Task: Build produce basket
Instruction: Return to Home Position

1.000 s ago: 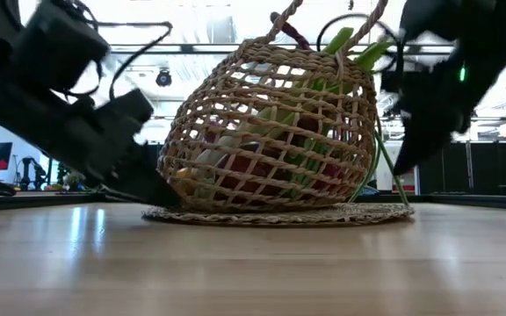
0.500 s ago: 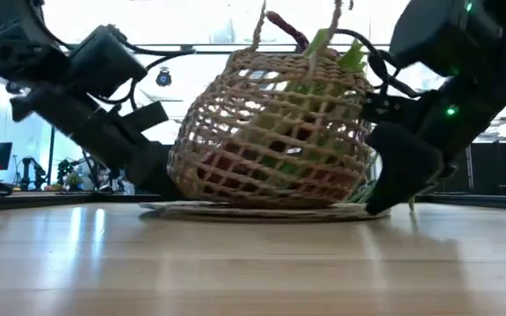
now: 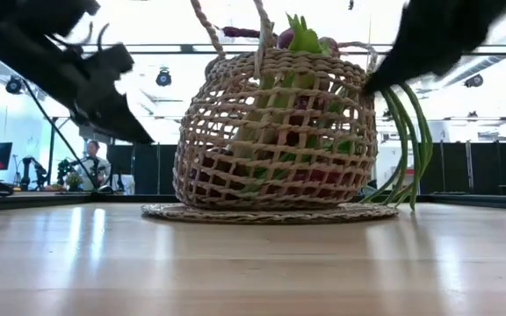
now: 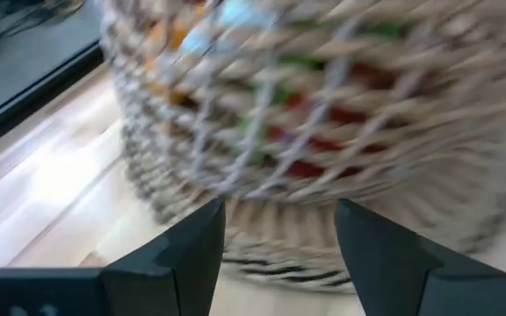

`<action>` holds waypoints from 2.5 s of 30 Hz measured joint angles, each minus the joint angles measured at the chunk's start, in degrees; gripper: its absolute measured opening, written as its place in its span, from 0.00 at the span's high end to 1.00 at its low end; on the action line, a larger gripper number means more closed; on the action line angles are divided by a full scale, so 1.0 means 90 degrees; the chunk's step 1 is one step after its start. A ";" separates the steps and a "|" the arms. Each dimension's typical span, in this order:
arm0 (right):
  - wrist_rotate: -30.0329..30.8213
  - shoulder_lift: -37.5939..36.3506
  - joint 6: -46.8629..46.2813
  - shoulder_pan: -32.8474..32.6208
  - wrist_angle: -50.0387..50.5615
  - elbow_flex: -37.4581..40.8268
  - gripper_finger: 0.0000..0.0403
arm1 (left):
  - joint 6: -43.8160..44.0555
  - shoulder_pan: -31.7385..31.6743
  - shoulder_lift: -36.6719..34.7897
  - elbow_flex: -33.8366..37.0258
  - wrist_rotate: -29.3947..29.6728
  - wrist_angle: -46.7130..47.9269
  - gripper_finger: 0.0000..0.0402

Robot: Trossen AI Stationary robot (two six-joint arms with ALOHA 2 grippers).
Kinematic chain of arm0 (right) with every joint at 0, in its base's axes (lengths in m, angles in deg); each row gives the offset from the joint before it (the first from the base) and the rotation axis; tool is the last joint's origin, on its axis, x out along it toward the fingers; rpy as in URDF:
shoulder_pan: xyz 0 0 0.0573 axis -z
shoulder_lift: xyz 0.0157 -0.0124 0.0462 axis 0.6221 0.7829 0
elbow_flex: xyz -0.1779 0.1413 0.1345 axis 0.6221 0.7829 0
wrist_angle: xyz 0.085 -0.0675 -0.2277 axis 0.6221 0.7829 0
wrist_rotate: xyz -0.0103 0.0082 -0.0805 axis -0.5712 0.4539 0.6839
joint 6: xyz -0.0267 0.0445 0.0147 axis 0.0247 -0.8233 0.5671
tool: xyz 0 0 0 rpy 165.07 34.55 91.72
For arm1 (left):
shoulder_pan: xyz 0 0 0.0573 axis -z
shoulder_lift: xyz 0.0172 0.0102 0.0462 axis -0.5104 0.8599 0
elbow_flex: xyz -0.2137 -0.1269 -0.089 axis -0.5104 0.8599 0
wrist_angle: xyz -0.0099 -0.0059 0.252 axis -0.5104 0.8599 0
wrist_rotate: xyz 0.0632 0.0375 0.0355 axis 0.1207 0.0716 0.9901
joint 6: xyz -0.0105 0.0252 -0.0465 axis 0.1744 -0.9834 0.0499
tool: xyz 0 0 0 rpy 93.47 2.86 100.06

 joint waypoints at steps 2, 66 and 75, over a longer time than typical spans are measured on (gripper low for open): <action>0.0533 -0.0289 0.0119 -0.0258 0.0290 -0.0162 0.96 | -0.0002 0.0257 -0.0234 0.0000 0.0008 -0.0052 0.50; -0.5742 -0.9552 0.3626 0.4052 -0.2060 0.5606 0.96 | -0.1161 -0.2924 -0.5199 0.2498 -0.5165 -0.2470 1.00; -0.5402 -0.9554 0.3452 0.4091 -0.2548 0.6145 0.96 | -0.1344 -0.2105 -0.6437 0.2582 -0.4743 -0.1343 1.00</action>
